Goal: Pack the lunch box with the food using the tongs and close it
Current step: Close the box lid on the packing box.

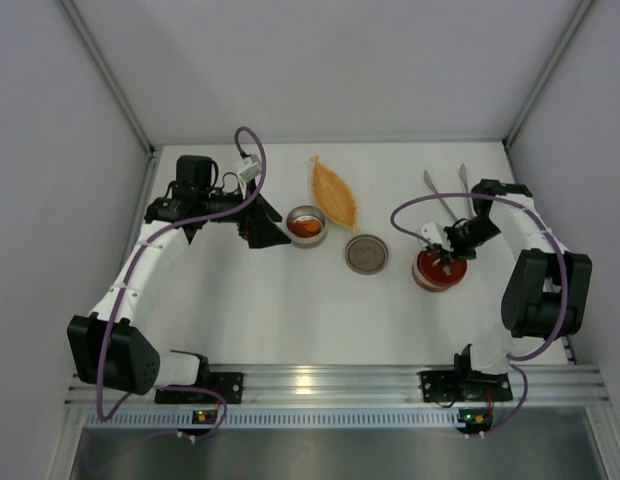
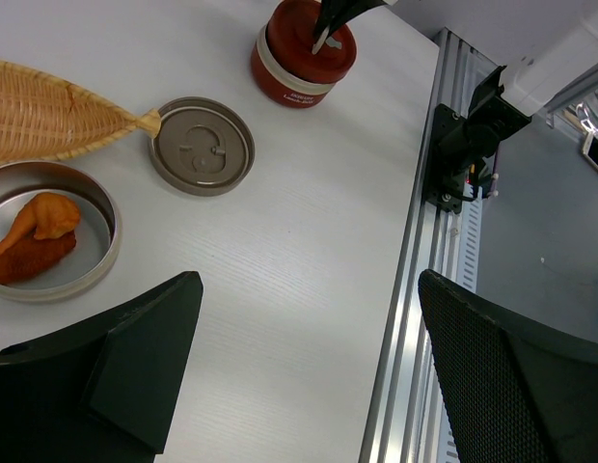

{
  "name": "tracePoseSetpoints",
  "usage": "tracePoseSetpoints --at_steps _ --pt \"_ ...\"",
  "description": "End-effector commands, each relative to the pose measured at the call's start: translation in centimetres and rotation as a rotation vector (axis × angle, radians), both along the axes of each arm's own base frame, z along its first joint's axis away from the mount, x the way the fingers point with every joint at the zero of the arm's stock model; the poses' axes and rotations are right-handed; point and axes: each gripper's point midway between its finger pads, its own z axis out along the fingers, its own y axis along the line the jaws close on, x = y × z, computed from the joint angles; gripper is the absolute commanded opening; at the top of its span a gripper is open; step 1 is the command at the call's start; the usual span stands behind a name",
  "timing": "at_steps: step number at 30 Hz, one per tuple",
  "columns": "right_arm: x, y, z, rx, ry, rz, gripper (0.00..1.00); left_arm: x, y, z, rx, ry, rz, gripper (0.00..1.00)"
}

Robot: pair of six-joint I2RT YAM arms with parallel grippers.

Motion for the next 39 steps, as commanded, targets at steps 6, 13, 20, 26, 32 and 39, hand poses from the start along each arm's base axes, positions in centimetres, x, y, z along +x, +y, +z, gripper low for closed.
tracePoseSetpoints --at_steps 6,13,20,26,32,39 --pt "1.1 1.5 -0.5 0.044 -0.101 0.162 0.00 0.6 -0.1 1.5 -0.022 -0.075 -0.021 0.98" --pt "1.3 1.4 -0.8 0.039 -0.092 0.153 0.00 0.6 -0.1 1.4 -0.021 -0.072 -0.021 0.98" --pt "1.6 1.5 -0.1 0.049 -0.033 0.122 0.00 0.5 -0.1 1.3 -0.017 -0.073 -0.021 0.98" --pt "0.9 1.4 -1.0 0.036 -0.016 0.120 0.00 0.4 -0.1 1.4 -0.020 -0.074 -0.025 0.98" --pt "1.8 1.2 -2.4 -0.018 -0.025 -0.014 0.00 0.5 0.0 1.4 -0.016 -0.078 -0.021 0.98" --pt "1.4 2.8 -2.6 -0.028 0.093 -0.346 0.00 0.6 0.0 1.4 -0.015 -0.075 -0.019 0.98"
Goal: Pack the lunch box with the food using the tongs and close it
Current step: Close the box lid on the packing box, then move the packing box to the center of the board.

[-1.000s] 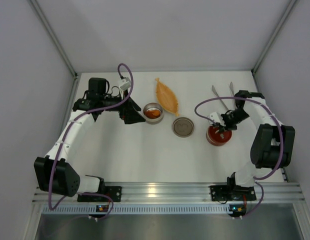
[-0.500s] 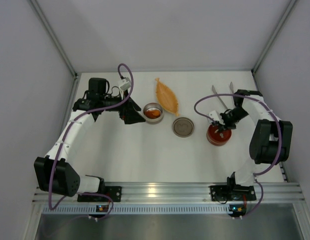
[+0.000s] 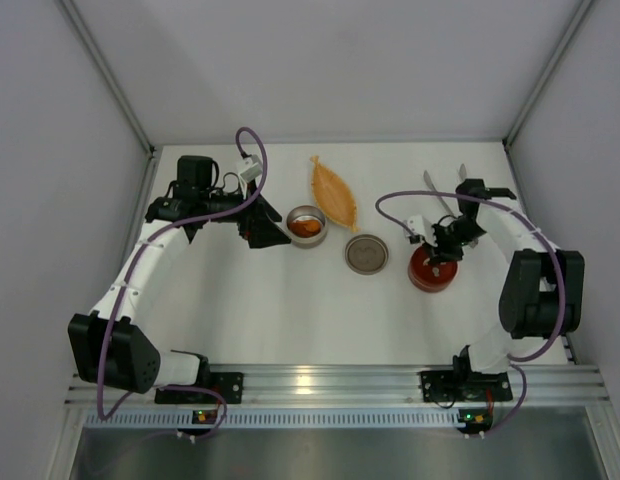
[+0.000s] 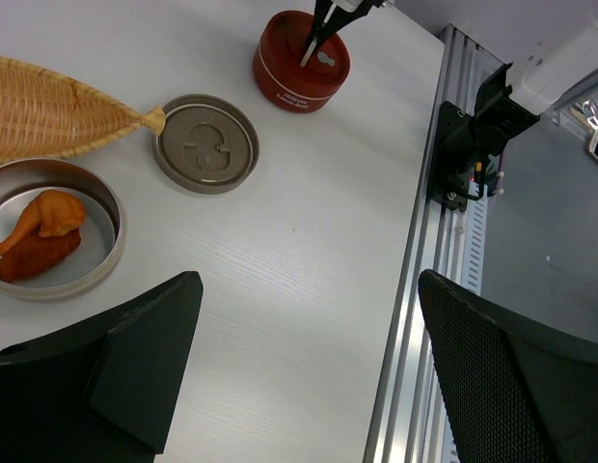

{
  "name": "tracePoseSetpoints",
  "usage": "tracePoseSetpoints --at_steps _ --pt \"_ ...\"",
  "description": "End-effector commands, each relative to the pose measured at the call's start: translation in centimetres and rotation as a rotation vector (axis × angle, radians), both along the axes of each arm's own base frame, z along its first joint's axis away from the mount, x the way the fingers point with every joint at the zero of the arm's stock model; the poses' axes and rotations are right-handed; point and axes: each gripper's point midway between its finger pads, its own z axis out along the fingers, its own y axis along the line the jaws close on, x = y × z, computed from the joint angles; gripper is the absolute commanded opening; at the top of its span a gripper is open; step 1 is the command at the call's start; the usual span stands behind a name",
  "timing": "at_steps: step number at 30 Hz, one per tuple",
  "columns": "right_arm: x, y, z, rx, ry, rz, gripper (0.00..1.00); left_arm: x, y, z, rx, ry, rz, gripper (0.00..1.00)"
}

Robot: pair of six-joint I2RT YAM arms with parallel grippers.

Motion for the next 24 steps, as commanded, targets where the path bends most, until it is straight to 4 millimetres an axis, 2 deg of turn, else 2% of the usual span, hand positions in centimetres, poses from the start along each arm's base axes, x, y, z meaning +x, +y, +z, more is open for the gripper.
tracePoseSetpoints --at_steps 1,6,11,14,18,24 --pt "0.6 1.6 -0.9 0.001 0.049 -0.202 0.00 0.3 -0.1 1.7 -0.022 -0.074 -0.021 0.98" --pt "-0.2 2.4 -0.8 0.010 0.164 -0.447 0.00 0.3 -0.1 1.5 -0.022 -0.072 -0.023 0.99" --pt "-2.6 3.7 -1.0 -0.015 0.173 -0.450 0.00 0.2 -0.1 1.5 -0.024 -0.072 -0.025 0.98" --pt "-3.9 5.6 -0.9 -0.036 0.134 -0.406 0.00 0.1 -0.1 1.7 -0.027 -0.075 -0.025 0.99" --pt "-6.1 9.2 -0.8 -0.040 0.113 -0.301 0.00 0.0 0.1 1.9 -0.020 -0.095 -0.016 0.98" --pt "-8.3 13.7 -0.9 -0.034 0.133 -0.227 0.00 0.7 1.6 2.1 -0.037 -0.079 0.052 0.98"
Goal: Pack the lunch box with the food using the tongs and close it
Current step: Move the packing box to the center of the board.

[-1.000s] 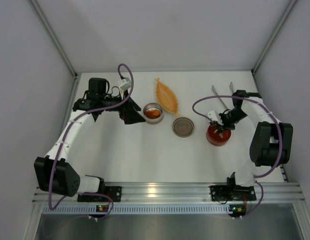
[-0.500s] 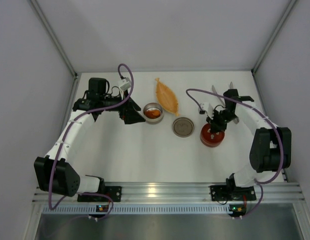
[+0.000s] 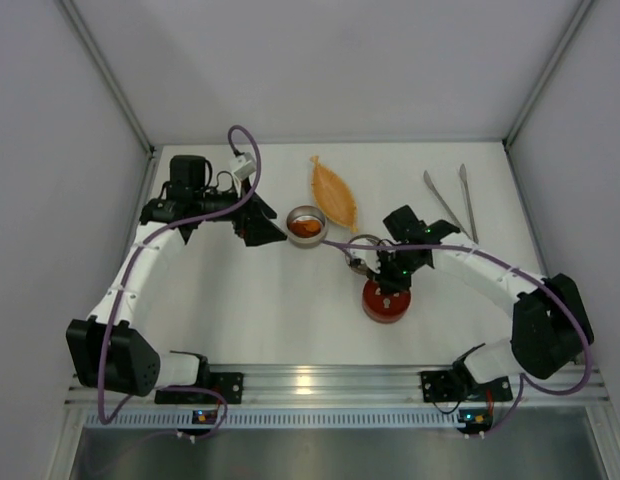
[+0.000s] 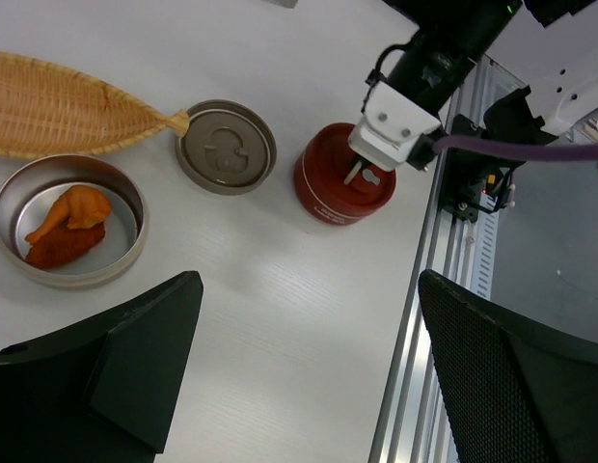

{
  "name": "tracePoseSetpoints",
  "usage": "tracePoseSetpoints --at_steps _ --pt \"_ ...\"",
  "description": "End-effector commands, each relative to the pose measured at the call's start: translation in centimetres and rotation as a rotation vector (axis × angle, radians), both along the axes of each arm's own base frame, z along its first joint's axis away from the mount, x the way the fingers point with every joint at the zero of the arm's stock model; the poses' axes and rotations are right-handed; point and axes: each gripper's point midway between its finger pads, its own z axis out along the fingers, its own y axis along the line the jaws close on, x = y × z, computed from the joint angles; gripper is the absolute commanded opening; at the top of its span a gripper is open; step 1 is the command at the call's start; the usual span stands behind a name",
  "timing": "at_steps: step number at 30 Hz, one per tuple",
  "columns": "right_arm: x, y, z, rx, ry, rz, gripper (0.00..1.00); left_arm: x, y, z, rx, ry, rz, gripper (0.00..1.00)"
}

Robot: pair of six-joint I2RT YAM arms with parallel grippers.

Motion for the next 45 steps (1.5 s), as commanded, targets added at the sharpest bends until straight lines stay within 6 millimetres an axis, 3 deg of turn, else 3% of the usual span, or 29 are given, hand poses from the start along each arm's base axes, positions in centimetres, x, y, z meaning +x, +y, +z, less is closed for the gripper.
tracePoseSetpoints --at_steps 1,6,10,18,23,31,40,45 --pt "-1.6 2.8 -0.7 -0.004 0.028 0.008 0.00 0.6 1.3 1.9 -0.047 -0.056 0.032 0.98" --pt "-4.0 6.6 -0.8 0.016 0.045 0.076 0.00 2.3 3.6 2.1 -0.080 -0.022 0.118 0.98" --pt "-6.5 9.7 -1.9 0.013 0.063 0.145 0.00 2.7 4.2 1.9 -0.077 -0.020 0.150 0.98" --pt "-9.0 12.1 -2.4 0.024 0.197 0.181 0.00 2.2 4.4 1.2 -0.063 -0.024 0.155 0.98" --pt "-9.8 12.9 -1.7 0.046 0.222 0.191 0.20 2.1 4.3 1.1 -0.068 -0.019 0.146 0.98" --pt "-8.8 13.2 1.3 0.100 0.139 0.184 0.61 1.5 4.3 1.3 -0.066 -0.033 0.139 0.98" --pt "-4.9 13.2 5.5 0.175 -0.006 0.124 0.64 0.9 4.4 1.1 -0.055 -0.052 0.144 0.98" --pt "-2.2 13.4 6.3 0.216 -0.078 0.061 0.64 0.9 4.4 0.9 -0.055 -0.045 0.148 0.98"
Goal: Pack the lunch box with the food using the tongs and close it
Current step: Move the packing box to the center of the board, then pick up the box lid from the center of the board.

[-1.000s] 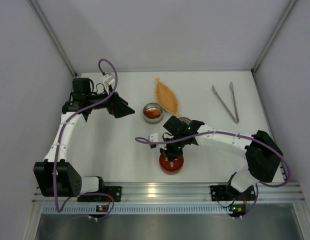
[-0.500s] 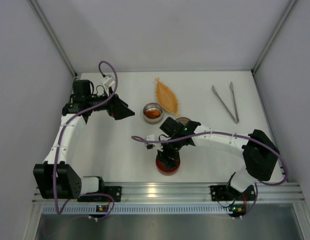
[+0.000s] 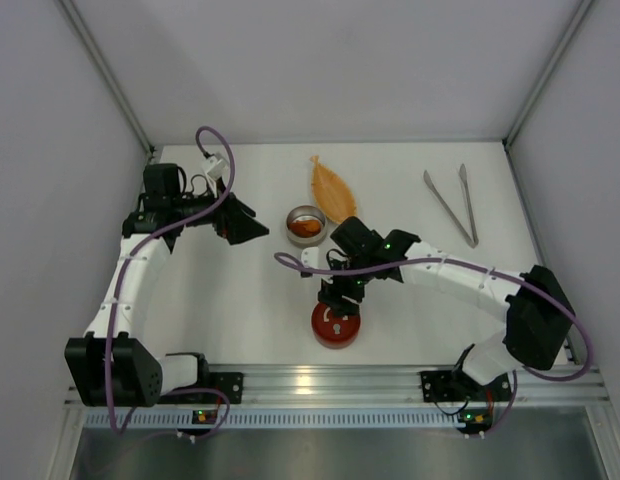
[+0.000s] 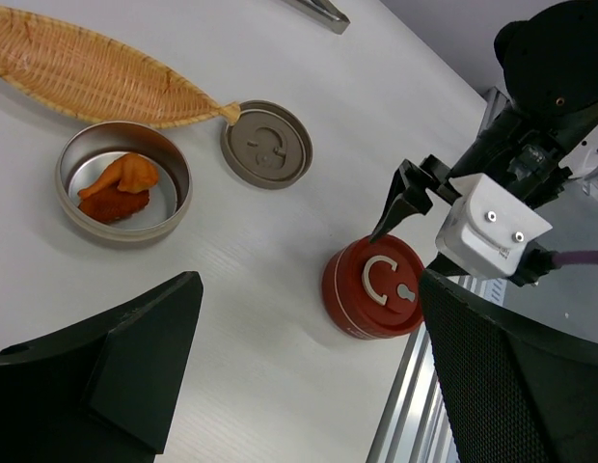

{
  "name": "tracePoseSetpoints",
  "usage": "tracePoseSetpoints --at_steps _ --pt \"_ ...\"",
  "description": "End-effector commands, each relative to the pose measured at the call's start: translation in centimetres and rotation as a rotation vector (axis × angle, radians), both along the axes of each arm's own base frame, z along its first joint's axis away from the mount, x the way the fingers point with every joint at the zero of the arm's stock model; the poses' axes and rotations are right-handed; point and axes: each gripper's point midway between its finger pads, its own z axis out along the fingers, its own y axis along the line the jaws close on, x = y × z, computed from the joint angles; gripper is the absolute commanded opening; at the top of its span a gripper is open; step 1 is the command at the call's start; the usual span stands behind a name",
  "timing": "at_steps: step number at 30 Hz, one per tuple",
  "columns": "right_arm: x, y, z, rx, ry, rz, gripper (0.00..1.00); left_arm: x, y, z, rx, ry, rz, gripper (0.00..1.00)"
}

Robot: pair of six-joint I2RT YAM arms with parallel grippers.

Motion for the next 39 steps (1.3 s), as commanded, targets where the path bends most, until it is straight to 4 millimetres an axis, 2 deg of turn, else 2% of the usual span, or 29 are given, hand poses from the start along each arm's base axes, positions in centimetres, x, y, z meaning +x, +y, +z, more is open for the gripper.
tracePoseSetpoints --at_steps 1,5,6,8,9,12,16,20,24,28,32,39 --pt "3.1 0.9 2.8 0.088 -0.107 -0.060 0.64 -0.4 -0.1 1.0 -0.005 -0.076 -0.022 0.98" --pt "6.8 -0.1 3.4 0.131 -0.121 -0.205 0.63 0.2 0.3 0.7 0.025 -0.093 0.013 0.98" --pt "8.8 -1.0 3.8 0.152 -0.138 -0.269 0.63 0.3 0.4 0.5 0.036 -0.088 0.022 0.99" --pt "11.0 -2.7 3.7 0.130 -0.178 -0.333 0.63 0.7 0.8 0.0 0.071 -0.098 0.033 0.98" --pt "12.5 -4.0 3.2 0.101 -0.193 -0.369 0.62 0.9 1.0 -0.3 0.090 -0.095 0.041 0.99" --pt "15.1 -7.7 1.6 0.017 -0.170 -0.514 0.57 0.9 1.4 -1.4 0.130 -0.074 0.049 0.98" --pt "16.9 -10.9 -0.5 -0.045 -0.113 -0.722 0.51 1.1 1.5 -1.2 0.125 -0.105 0.074 0.99" --pt "18.5 -12.3 -2.1 -0.096 -0.100 -0.827 0.47 1.1 1.5 -1.7 0.122 -0.084 0.081 0.98" --pt "19.9 -12.6 -3.8 -0.135 -0.077 -0.877 0.43 1.2 1.8 -2.0 0.136 -0.080 0.094 0.98" --pt "21.0 -13.1 -4.9 -0.158 -0.074 -0.910 0.37 1.1 1.9 -2.1 0.147 -0.085 0.098 0.99" --pt "22.2 -14.2 -5.6 -0.168 -0.052 -0.963 0.35 1.0 1.9 -2.4 0.152 -0.082 0.097 0.99" --pt "22.4 -14.8 -7.1 -0.188 0.004 -0.981 0.34 1.1 2.0 -2.9 0.153 -0.076 0.098 0.98"
